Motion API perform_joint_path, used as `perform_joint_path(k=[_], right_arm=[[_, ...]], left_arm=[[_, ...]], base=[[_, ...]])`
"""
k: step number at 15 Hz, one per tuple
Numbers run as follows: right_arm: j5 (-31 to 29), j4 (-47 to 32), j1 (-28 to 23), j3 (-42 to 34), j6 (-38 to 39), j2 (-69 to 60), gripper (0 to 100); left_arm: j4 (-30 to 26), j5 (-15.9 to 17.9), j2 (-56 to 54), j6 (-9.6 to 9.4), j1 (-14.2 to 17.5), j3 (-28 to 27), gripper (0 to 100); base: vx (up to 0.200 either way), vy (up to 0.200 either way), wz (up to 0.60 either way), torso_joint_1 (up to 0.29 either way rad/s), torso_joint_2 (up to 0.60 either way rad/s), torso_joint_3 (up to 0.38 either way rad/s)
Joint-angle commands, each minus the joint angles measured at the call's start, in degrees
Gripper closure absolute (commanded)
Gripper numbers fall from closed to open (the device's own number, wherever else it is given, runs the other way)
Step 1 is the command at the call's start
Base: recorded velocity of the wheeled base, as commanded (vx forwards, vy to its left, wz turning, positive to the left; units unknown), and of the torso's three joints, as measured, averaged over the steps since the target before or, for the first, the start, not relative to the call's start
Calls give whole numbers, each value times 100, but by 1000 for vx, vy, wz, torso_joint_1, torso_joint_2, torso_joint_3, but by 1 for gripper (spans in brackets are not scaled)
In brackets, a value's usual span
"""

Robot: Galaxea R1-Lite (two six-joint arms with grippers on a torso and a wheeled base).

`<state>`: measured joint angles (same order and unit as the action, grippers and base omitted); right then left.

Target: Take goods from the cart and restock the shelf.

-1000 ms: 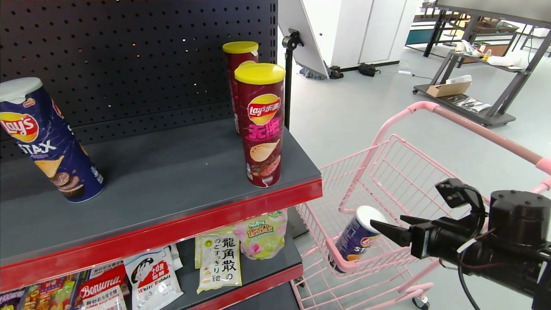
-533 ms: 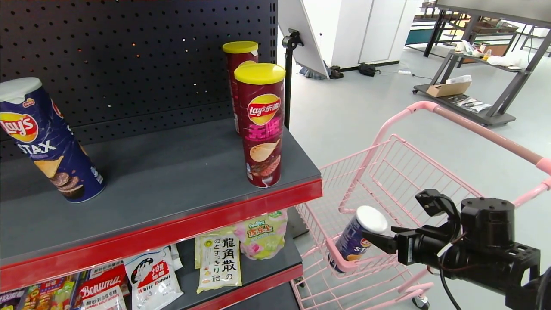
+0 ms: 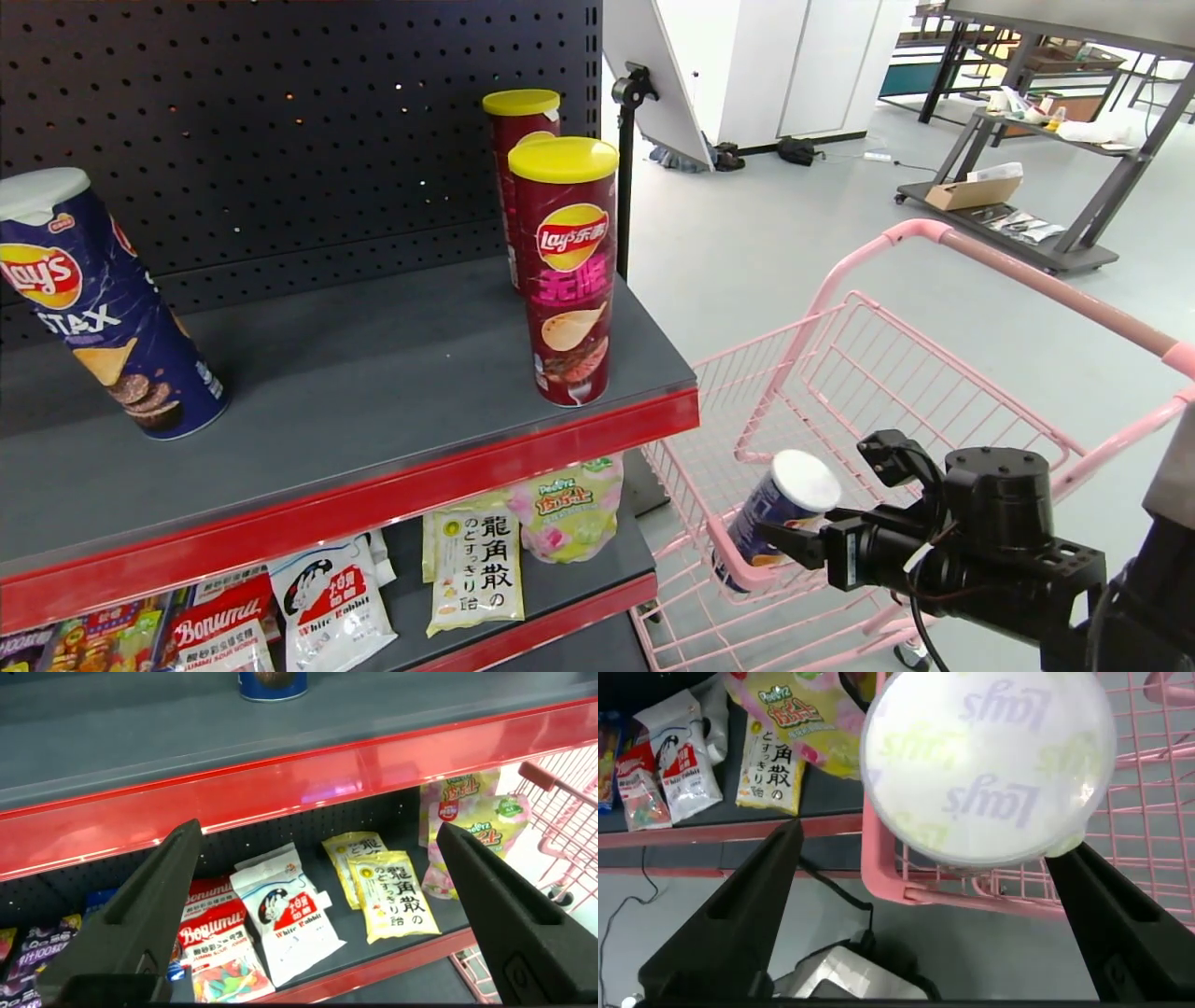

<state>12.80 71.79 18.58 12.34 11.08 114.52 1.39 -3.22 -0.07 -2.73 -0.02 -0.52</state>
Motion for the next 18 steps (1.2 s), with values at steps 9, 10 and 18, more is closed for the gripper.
perform_joint_path(k=[9, 10, 18], right_arm=[[-41, 1215, -21, 111, 8, 1117, 0], [-41, 1241, -30, 155, -1, 1169, 0], [-41, 1241, -65, 489, -1, 1266, 100]], left_arm=[[2, 5, 7, 1, 2, 0, 0], [2, 5, 7, 1, 2, 0, 0], [2, -30, 7, -26, 2, 0, 0]], base=[[0, 0, 0, 0, 0, 0], [0, 0, 0, 0, 0, 0], [0, 0, 0, 0, 0, 0]])
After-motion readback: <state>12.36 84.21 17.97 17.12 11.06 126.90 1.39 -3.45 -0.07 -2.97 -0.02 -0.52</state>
